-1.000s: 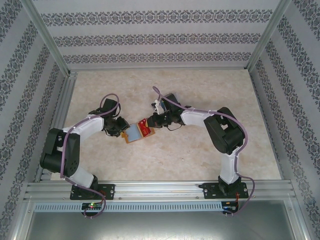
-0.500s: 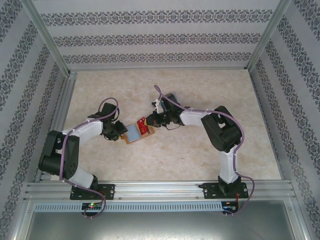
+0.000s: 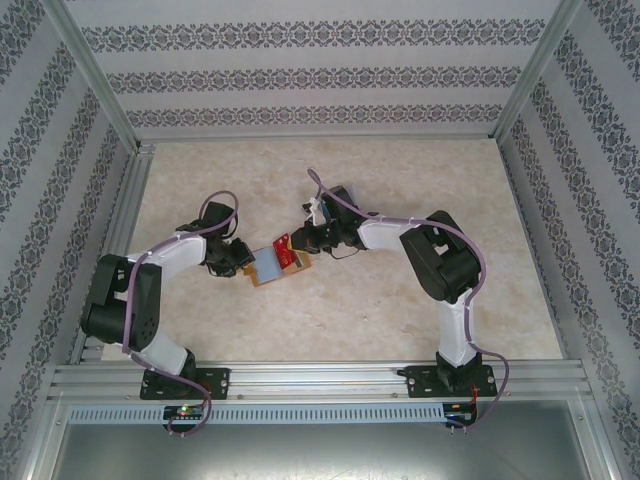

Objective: Put the credit cards into the card holder
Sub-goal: Insert the credit card into the card slot.

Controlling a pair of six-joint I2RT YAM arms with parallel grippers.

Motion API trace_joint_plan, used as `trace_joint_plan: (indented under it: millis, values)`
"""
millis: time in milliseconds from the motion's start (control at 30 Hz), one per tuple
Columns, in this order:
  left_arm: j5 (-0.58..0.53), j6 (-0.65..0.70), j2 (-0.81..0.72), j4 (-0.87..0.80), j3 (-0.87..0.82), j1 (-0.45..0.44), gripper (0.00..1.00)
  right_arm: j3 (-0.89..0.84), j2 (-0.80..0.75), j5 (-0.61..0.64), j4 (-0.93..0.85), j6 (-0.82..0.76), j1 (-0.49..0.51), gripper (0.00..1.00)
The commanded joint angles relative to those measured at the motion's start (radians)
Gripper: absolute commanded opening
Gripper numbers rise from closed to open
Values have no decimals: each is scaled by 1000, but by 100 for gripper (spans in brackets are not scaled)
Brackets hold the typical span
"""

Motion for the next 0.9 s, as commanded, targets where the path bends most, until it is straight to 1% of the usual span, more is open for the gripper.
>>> trace_joint_plan:
  millis: [0,133,333,667,867]
  values:
    - [19,31,30,-1,23,13,29,39,-4,14,-32,-43,20,8]
    - [27,39,57,-9,47,13,28,60,27,15,-67,-64,22,8]
    - [17,39,40,-14,38,12,27,22,19,64,-70,-57,18,8]
    - [49,43,86,5,58,12,27,65,80,11,-70,-40,29,8]
    - [48,44,79,8,51,12,26,68,90,27,-87,-40,36,9]
